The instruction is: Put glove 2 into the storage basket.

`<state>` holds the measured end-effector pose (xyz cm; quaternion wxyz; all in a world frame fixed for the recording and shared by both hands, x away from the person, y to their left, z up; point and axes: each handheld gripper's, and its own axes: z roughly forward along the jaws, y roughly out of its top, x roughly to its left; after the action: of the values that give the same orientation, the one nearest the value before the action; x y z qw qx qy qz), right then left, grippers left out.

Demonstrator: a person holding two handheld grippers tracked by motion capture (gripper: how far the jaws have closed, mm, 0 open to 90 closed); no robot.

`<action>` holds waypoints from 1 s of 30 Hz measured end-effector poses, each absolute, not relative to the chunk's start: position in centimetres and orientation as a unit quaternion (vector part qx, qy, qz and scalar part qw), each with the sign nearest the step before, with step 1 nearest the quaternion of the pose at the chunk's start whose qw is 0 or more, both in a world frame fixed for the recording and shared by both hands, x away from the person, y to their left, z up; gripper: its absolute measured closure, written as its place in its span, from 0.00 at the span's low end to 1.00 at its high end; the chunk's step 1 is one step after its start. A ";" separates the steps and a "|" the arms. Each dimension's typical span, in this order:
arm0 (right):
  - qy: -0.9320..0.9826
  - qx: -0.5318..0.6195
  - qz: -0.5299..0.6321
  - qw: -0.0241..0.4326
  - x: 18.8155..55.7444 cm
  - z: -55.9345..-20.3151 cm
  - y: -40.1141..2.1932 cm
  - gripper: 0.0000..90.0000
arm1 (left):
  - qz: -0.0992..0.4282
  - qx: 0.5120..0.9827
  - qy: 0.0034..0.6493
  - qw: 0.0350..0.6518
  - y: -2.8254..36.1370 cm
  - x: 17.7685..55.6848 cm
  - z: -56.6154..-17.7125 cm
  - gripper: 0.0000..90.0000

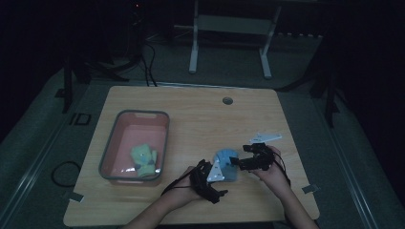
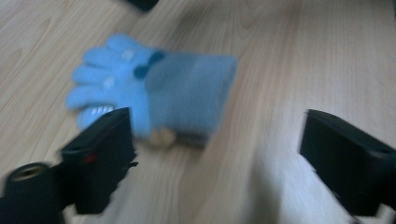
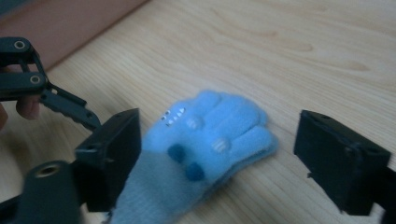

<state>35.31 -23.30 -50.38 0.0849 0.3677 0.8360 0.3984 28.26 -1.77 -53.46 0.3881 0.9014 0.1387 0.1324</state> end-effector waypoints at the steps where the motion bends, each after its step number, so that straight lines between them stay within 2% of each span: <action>1: 0.835 0.369 0.398 0.089 35.5 -50.5 -23.2 0.24 | 0.138 0.902 0.132 0.387 -2.1 28.4 -53.5 0.16; 5: 0.834 0.376 0.396 0.082 36.5 -50.9 -23.0 0.34 | 0.168 0.903 0.088 0.384 -3.2 28.4 -53.5 0.24; 7: 0.834 0.383 0.389 0.077 37.0 -51.4 -22.9 0.35 | 0.179 0.903 0.069 0.384 -3.5 28.4 -53.8 0.29; 12: 0.836 0.398 0.371 0.067 38.0 -52.8 -22.5 0.33 | 0.183 0.914 0.040 0.359 -3.9 28.6 -54.6 0.45; 18: 0.843 0.403 0.351 0.060 38.2 -54.1 -22.1 0.33 | 0.206 0.916 0.035 0.343 -4.2 28.7 -55.5 0.52; 22: 0.849 0.397 0.341 0.068 37.8 -54.7 -21.7 0.34 | 0.223 0.917 0.039 0.329 -4.4 29.0 -55.4 0.64; 26: 0.855 0.381 0.344 0.068 37.7 -54.7 -21.4 0.48 | 0.216 0.918 0.048 0.329 -4.3 29.4 -55.2 0.76; 29: 0.859 0.373 0.347 0.045 37.9 -54.7 -21.3 0.65 | 0.211 0.920 0.051 0.326 -4.4 29.5 -55.1 0.80; 30: 0.859 0.373 0.347 0.045 37.9 -54.7 -21.3 0.65 | 0.211 0.920 0.051 0.326 -4.4 29.5 -55.1 0.81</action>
<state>37.85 -21.26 -54.65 0.0454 0.3733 0.8590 0.3475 29.47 -4.37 -55.06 0.3257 0.9202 0.0509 0.2109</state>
